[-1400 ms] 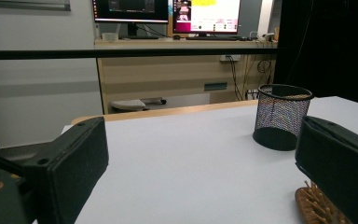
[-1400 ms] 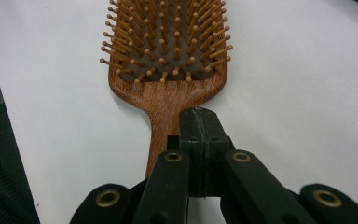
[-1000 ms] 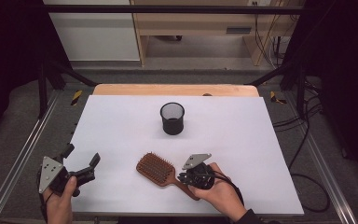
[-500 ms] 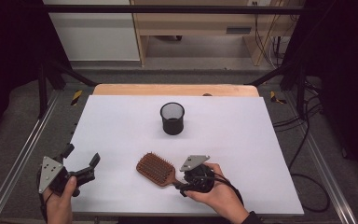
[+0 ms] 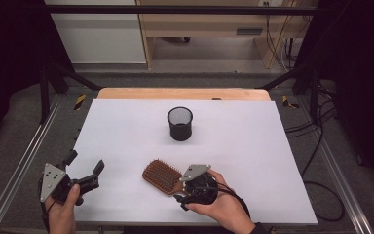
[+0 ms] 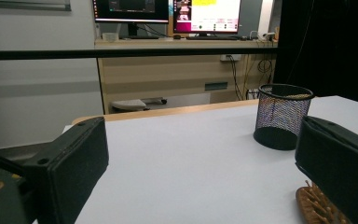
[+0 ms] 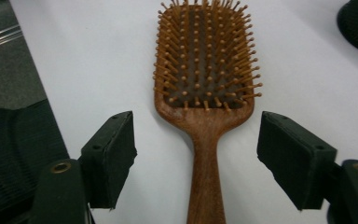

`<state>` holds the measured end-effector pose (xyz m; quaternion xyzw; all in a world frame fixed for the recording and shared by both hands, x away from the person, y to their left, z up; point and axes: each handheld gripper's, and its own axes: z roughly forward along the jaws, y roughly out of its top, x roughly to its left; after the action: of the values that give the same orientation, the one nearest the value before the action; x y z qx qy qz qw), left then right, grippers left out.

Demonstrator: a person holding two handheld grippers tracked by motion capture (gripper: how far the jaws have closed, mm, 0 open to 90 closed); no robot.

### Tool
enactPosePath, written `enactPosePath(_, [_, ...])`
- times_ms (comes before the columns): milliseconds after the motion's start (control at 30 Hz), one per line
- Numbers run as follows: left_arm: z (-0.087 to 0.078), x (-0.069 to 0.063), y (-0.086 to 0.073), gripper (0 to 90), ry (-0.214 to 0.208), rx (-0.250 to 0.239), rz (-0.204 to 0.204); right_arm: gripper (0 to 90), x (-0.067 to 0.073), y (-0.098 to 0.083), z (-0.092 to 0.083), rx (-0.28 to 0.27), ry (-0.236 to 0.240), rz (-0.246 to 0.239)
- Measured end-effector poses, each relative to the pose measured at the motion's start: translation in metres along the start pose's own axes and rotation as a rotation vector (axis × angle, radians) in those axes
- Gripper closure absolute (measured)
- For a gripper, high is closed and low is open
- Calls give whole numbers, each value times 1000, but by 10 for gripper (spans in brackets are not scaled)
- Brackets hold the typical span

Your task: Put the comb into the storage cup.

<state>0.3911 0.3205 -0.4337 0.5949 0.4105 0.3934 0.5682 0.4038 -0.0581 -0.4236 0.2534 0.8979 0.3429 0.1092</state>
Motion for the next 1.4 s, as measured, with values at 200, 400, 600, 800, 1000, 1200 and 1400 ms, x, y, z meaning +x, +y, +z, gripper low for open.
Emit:
enactPosePath(200, [0,0,0,28,0,1,4,284,3,2,4,14,-1,11])
enactPosePath(400, [1,-1,0,28,-1,4,4,275,6,3,7,-1,-11,-1])
enactPosePath(600, [1,0,0,28,-1,3,4,243,11,4,14,15,-5,-16])
enactPosePath(800, [0,0,0,28,-2,2,5,187,15,4,26,67,3,-4])
enactPosePath(1000, [1,-1,0,28,-4,2,4,142,16,4,32,100,17,-4])
enactPosePath(1200, [1,-1,0,28,-6,3,4,93,16,2,36,140,27,7])
enactPosePath(1400, [1,-1,0,28,-9,5,6,78,13,0,39,163,30,4])
